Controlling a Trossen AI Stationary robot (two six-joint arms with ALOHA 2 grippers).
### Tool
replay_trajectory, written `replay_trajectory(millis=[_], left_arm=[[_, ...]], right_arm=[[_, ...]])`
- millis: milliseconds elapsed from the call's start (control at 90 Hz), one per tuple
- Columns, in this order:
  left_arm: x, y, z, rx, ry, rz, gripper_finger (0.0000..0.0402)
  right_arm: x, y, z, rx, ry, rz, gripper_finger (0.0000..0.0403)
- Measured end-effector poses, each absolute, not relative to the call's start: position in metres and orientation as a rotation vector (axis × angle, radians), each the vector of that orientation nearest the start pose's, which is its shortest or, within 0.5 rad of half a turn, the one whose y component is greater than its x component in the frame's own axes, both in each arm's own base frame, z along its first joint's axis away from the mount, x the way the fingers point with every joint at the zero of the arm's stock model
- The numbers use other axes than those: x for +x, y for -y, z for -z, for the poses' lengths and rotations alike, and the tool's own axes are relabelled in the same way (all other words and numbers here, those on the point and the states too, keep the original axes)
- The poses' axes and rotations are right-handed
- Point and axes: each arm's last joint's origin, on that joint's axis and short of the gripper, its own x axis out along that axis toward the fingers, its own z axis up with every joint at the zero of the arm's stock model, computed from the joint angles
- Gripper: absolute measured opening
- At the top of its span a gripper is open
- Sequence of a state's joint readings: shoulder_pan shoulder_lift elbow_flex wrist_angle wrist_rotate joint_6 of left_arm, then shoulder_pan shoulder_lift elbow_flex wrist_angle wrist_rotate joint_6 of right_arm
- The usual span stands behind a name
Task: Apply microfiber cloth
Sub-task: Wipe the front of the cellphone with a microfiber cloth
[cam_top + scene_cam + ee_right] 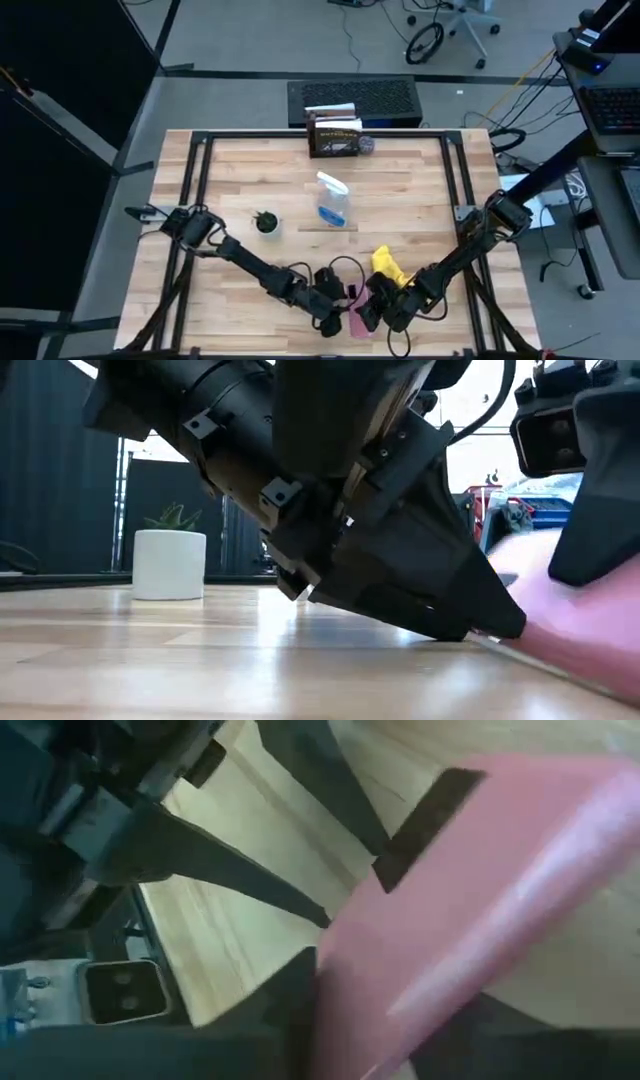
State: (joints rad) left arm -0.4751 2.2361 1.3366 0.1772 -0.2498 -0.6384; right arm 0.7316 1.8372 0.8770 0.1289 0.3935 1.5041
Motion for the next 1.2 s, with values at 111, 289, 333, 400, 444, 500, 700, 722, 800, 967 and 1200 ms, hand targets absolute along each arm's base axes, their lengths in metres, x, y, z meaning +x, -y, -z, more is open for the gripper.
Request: replay_trajectory(millis=[111, 289, 333, 400, 444, 500, 700, 722, 800, 967, 1200], left_arm=[[0.406, 0.204, -0.098, -0.388, -0.741, 0.072, 0.0154], [0.398, 0.204, -0.123, -0.439, -0.836, 0.220, 0.0154], [0.392, 0.206, -0.136, -0.426, -0.851, 0.233, 0.0154], [0.382, 0.210, -0.160, -0.398, -0.841, 0.239, 0.0154], [0.373, 0.212, -0.175, -0.371, -0.834, 0.206, 0.0154], [0.361, 0.213, -0.190, -0.327, -0.833, 0.151, 0.0154], [0.323, 0.213, -0.240, -0.178, -0.725, -0.062, 0.0154], [0.319, 0.213, -0.244, -0.169, -0.712, -0.075, 0.0154], [0.313, 0.213, -0.251, -0.148, -0.694, -0.100, 0.0154], [0.309, 0.212, -0.256, -0.143, -0.686, -0.102, 0.0154], [0.305, 0.210, -0.253, -0.124, -0.728, -0.134, 0.0154]], right_arm=[[0.263, -0.222, -0.130, 0.954, -0.745, 0.212, 0.0013], [0.259, -0.218, -0.148, 0.810, -0.749, 0.148, 0.0013], [0.261, -0.218, -0.154, 0.764, -0.751, 0.132, 0.0011], [0.265, -0.221, -0.168, 0.689, -0.752, 0.106, 0.0011], [0.269, -0.223, -0.177, 0.617, -0.764, 0.093, 0.0011], [0.273, -0.224, -0.189, 0.508, -0.802, 0.087, 0.0011], [0.290, -0.232, -0.224, 0.198, -0.934, 0.099, 0.0010], [0.293, -0.233, -0.225, 0.175, -0.948, 0.104, 0.0009], [0.304, -0.236, -0.219, 0.100, -1.000, 0.105, 0.0009], [0.338, -0.238, -0.199, -0.013, -1.153, 0.070, 0.0009], [0.370, -0.235, -0.169, -0.209, -1.377, 0.123, 0.0010]])
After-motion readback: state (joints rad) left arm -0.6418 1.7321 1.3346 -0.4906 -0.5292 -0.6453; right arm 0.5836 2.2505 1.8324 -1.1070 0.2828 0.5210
